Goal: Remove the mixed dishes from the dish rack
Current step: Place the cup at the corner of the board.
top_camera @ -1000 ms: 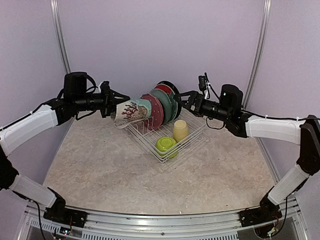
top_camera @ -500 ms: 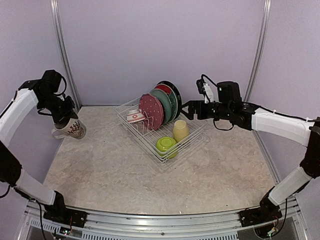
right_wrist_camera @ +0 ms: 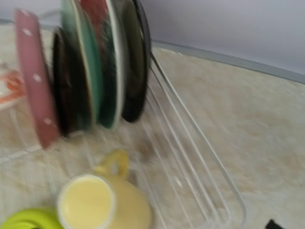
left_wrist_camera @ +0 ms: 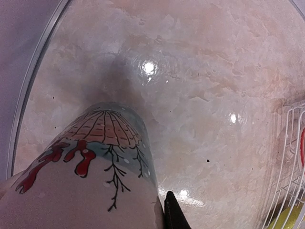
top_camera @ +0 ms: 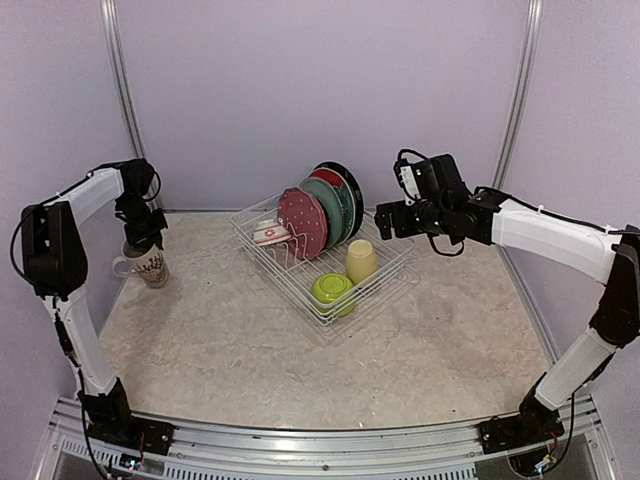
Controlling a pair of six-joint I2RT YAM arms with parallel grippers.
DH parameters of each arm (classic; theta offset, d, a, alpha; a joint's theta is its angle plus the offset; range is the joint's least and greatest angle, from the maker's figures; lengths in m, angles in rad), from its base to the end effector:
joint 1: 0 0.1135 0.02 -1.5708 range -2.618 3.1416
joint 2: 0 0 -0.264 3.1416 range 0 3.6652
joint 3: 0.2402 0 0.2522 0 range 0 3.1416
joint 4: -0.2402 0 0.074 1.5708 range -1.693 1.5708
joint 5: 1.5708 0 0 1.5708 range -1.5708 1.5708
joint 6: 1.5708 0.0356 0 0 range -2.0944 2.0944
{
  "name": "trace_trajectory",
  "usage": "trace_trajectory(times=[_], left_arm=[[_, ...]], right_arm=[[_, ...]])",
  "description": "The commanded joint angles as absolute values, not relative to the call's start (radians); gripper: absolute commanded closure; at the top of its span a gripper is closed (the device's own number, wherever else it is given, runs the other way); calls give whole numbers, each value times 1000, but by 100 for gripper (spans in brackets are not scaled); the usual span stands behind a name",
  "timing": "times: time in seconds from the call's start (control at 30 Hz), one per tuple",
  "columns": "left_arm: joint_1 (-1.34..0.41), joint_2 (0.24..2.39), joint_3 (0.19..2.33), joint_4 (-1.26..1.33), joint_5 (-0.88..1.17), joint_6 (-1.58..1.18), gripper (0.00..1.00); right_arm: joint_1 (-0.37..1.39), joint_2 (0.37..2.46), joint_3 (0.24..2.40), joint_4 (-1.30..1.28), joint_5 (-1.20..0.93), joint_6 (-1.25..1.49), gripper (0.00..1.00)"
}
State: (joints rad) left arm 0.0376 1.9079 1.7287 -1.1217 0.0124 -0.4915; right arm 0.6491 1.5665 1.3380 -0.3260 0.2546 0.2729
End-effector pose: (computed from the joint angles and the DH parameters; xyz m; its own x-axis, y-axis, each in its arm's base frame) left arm 0.3880 0.0142 0.2724 -0.8329 -0.5036 -0.2294 -0.4848 0.8640 -0.1364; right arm 0.2948 0.2124 0.3233 -0.5156 -0.0638 -0.8544 -0.2860 0.9528 0.1014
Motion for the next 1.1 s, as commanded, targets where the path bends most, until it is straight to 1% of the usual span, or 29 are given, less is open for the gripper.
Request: trace_trajectory(times=[0.0, 0.07, 0.17, 0.3, 0.37, 0.4, 0.47, 0.53, 0.6, 0.63, 0.8, 0.83, 0.9, 0.97, 1.07], left_arm=[[57, 1950, 1751, -1058, -6, -437, 100], [58, 1943, 1707, -1009, -6, -425, 100], [60, 1938, 1686, -989, 65, -420, 100], [59, 1958, 1688, -994, 78, -427, 100], [57, 1971, 1689, -992, 109, -430, 96], [54, 1977, 1691, -994, 112, -426, 90], [50, 1984, 1701, -1007, 106, -418, 80], [49, 1975, 1701, -1009, 115, -413, 66], [49, 1930, 1682, -986, 124, -409, 52], [49, 1909, 1664, -970, 120, -407, 48], [46, 1781, 1612, -936, 110, -399, 32], [46, 1753, 1585, -912, 105, -394, 26], [46, 1695, 1549, -886, 85, -386, 19], [46, 1645, 1519, -852, 83, -384, 14], [40, 1543, 1449, -762, 115, -378, 10]], right_arm=[[691, 1591, 1355, -350, 400, 236, 0], [697, 1607, 1381, -352, 373, 223, 0], [706, 1636, 1423, -368, 372, 218, 0], [706, 1633, 1396, -300, 324, 218, 0], [707, 1648, 1400, -297, 336, 241, 0], [706, 1662, 1415, -310, 338, 230, 0], [707, 1702, 1468, -341, 320, 203, 0], [706, 1755, 1537, -387, 286, 179, 0], [706, 1797, 1595, -422, 258, 184, 1], [706, 1814, 1612, -420, 232, 186, 1], [707, 1851, 1624, -326, 111, 217, 4], [706, 1862, 1644, -325, 103, 225, 5], [706, 1890, 1682, -340, 93, 232, 5], [706, 1914, 1703, -337, 76, 238, 7], [706, 1942, 1725, -327, 69, 268, 10]])
